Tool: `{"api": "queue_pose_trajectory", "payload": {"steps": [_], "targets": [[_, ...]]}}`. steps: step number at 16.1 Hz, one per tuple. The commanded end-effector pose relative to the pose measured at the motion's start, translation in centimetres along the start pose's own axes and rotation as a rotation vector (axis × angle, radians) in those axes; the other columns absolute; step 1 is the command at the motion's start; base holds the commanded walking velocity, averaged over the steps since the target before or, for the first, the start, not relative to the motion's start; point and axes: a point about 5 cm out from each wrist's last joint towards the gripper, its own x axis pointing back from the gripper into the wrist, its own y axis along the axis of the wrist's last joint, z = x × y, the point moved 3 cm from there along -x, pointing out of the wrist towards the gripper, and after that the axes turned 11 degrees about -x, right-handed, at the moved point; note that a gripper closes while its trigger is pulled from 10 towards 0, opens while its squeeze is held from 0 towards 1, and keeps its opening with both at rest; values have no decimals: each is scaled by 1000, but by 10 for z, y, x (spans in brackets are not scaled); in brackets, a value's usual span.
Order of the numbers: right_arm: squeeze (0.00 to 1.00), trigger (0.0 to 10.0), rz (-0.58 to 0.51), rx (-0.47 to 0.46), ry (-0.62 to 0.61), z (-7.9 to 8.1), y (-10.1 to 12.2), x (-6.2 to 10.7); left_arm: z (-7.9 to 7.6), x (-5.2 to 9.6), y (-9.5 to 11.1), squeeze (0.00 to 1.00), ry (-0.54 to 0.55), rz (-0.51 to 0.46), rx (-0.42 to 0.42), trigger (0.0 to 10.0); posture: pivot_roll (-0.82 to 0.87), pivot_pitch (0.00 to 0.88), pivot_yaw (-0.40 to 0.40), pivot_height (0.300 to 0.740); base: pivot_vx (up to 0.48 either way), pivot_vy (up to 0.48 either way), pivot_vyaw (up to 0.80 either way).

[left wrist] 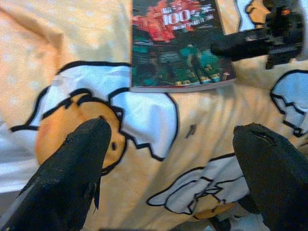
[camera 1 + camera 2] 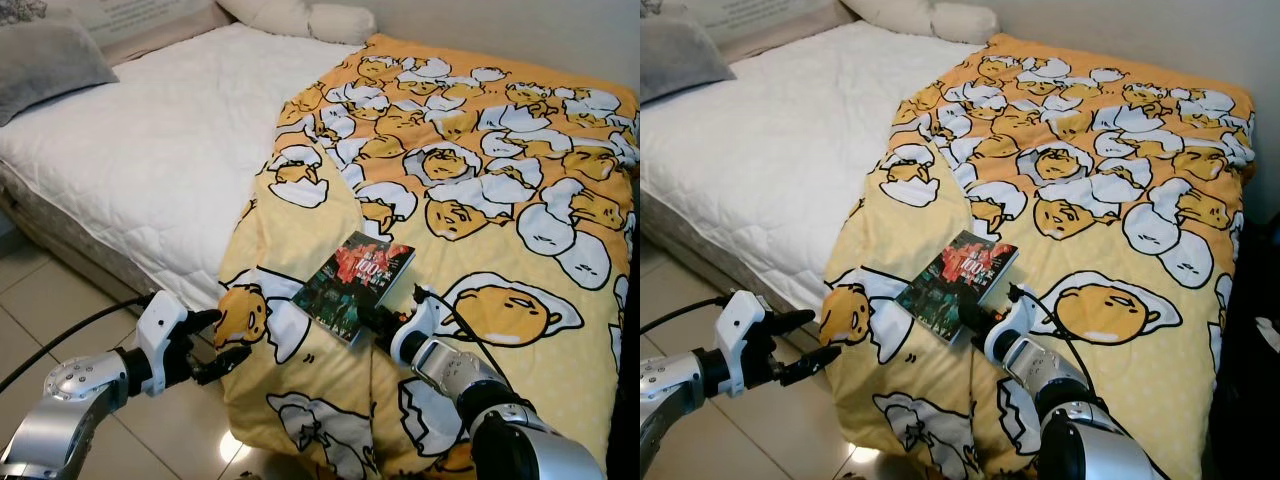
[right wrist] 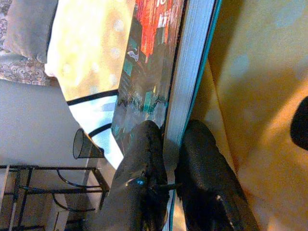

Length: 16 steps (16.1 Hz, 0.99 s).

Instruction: Clean up the room

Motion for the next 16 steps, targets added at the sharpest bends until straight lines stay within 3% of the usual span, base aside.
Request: {"api": "queue_pose_trajectory", "payload": {"steps": [1, 2, 3, 6, 9, 10, 13, 15, 16], "targets": [[0, 0, -16, 23, 22, 6, 7, -1, -9, -11, 19, 922, -29, -52, -42, 10000, 13, 0, -10, 740, 0, 0, 0], [0, 0, -17, 23, 23, 6, 8, 0, -17, -15, 28, 922, -43, -72, -50, 10000, 12, 0, -9, 740, 0, 0, 0], [0, 0, -25, 26, 28, 6, 11, 1, -39, -29, 56, 925, -117, -151, -59, 10000, 3, 0, 1, 740, 0, 0, 0], [0, 0, -44, 23, 41, 5, 16, 4, -43, -44, 74, 918, -183, -217, -56, 10000, -5, 0, 0, 740, 0, 0, 0], [0, 0, -64, 53, 45, 3, 24, 8, -41, -62, 77, 933, -199, -194, -86, 10000, -28, 0, 4, 740, 0, 0, 0], [0, 0, -64, 53, 45, 3, 24, 8, -41, -62, 77, 933, -199, -194, -86, 10000, -28, 0, 4, 740, 0, 0, 0], [0, 0, -123, 110, 134, 19, 46, 14, -22, -57, 80, 941, -3, -222, -107, 10000, -22, 0, -15, 740, 0, 0, 0], [0, 0, -134, 129, 208, 30, 56, 19, -10, -47, 79, 922, 41, -203, -56, 10000, -16, 0, -21, 740, 0, 0, 0], [0, 0, -111, 168, 274, 37, 59, 26, 1, -38, 79, 918, 61, -230, 21, 10000, -14, 0, -24, 740, 0, 0, 0]]}}
